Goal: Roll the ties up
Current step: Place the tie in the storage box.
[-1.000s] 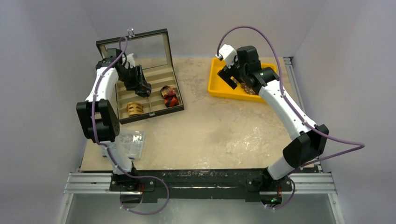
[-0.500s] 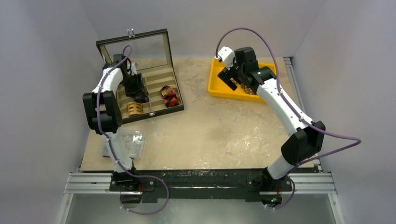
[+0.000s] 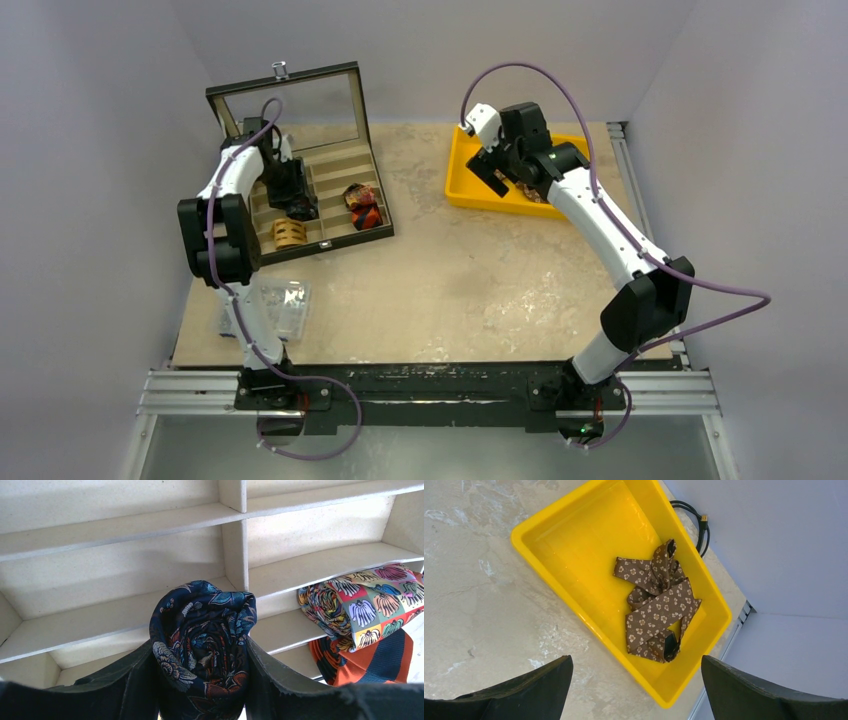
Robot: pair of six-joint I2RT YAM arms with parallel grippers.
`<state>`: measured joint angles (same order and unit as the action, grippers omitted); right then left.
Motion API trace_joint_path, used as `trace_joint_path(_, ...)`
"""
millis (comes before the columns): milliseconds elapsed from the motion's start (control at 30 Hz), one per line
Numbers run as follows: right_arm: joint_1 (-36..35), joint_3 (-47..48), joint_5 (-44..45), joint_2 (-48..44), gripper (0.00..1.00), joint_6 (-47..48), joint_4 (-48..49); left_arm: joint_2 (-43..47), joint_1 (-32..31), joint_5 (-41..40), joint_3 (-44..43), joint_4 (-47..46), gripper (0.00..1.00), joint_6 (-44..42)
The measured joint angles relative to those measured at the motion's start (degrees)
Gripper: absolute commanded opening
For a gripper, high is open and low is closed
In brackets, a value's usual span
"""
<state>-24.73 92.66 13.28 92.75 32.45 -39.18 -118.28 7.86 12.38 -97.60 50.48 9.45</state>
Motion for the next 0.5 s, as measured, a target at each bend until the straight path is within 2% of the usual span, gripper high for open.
trace_joint_path(167, 0.00, 0.00, 0.81, 0.00, 0.98, 0.17, 0.00, 0.70, -0.02, -0.94, 1.33, -0.28, 0.00, 0.00)
trace_joint_path(500, 0.00, 0.00, 1.09, 0.02, 0.98, 0.20, 0.00, 1.07, 0.00, -7.76, 2.82, 0.39, 0.00, 0.68)
